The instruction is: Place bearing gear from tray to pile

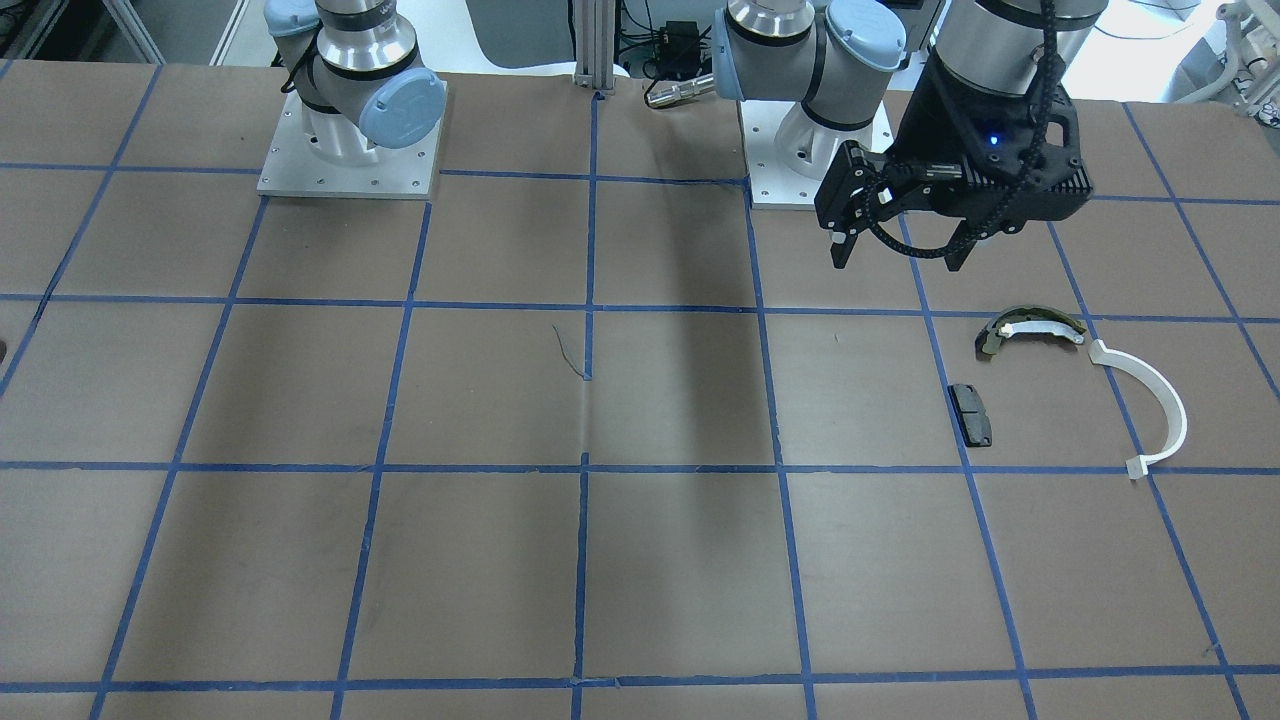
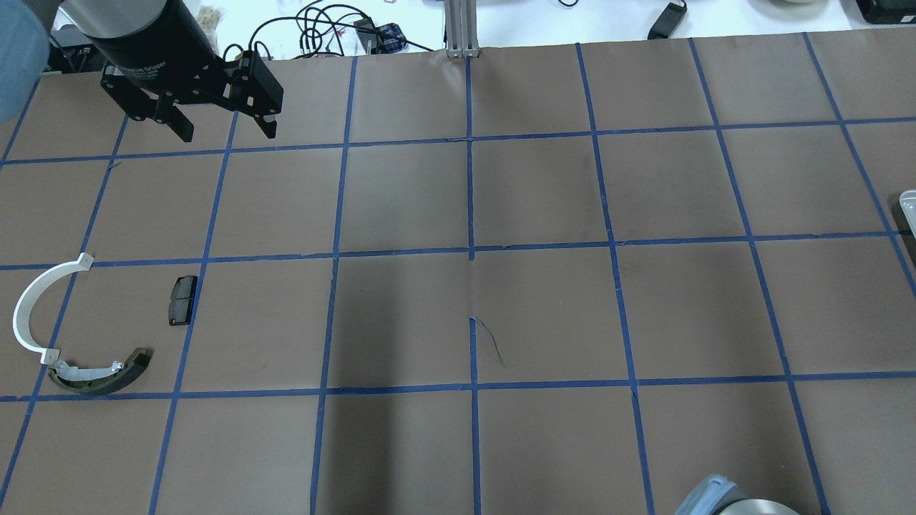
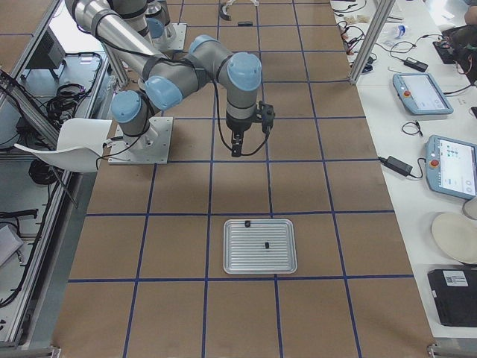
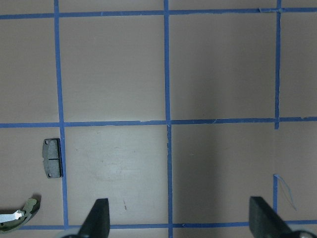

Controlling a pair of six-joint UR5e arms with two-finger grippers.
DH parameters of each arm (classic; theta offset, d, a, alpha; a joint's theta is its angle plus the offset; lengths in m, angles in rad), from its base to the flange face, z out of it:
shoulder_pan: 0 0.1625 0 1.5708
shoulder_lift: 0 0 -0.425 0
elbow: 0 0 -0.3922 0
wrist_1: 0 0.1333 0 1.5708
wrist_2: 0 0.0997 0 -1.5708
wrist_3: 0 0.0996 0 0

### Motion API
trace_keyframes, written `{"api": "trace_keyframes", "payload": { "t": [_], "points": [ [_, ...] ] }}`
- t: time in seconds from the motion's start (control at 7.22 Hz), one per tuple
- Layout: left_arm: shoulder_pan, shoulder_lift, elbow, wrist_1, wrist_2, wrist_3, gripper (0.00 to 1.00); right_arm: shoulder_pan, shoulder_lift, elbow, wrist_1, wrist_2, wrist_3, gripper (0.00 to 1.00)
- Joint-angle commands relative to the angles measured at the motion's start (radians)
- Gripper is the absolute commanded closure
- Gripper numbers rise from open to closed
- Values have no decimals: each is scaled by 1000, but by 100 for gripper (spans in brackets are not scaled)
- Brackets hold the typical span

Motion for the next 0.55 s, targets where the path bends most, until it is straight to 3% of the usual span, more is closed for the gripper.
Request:
{"api": "trace_keyframes", "payload": {
  "t": [0.0,0.42],
  "points": [
    [0,0,1,0,0,0,0,-43,122,-22,-165,-9,-70,0],
    [0,0,1,0,0,2,0,-115,329,-170,-183,-34,-89,0]
  ]
}}
